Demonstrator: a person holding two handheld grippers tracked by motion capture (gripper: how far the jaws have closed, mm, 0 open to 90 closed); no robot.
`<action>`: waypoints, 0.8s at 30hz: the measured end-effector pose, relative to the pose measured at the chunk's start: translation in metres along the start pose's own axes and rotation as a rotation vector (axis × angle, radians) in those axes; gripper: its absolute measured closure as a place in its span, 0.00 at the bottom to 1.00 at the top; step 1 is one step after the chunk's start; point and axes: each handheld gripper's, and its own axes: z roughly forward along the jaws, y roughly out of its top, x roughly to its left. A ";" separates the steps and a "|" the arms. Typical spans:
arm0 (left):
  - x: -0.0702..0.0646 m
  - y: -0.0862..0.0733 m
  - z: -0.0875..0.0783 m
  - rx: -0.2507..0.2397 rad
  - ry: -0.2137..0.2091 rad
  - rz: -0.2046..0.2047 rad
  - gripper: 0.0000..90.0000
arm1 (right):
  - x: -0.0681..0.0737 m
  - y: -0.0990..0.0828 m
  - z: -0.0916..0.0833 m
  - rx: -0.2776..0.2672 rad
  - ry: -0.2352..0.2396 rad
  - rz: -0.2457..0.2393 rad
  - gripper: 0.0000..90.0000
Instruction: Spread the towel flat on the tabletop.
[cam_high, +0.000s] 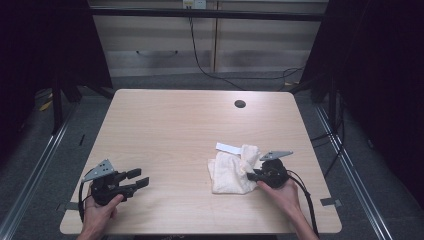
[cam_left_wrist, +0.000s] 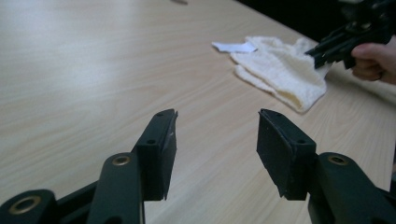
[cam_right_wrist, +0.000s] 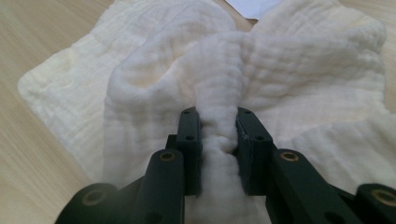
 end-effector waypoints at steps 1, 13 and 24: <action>0.001 -0.001 0.000 0.012 0.013 -0.004 0.47 | 0.002 0.001 0.002 -0.004 0.004 -0.002 0.82; 0.007 0.000 0.002 0.049 -0.008 -0.034 0.40 | 0.029 0.012 0.018 0.001 0.064 -0.035 0.83; 0.004 0.001 0.004 0.052 -0.016 -0.032 0.37 | 0.057 0.024 0.033 0.016 0.069 -0.043 0.83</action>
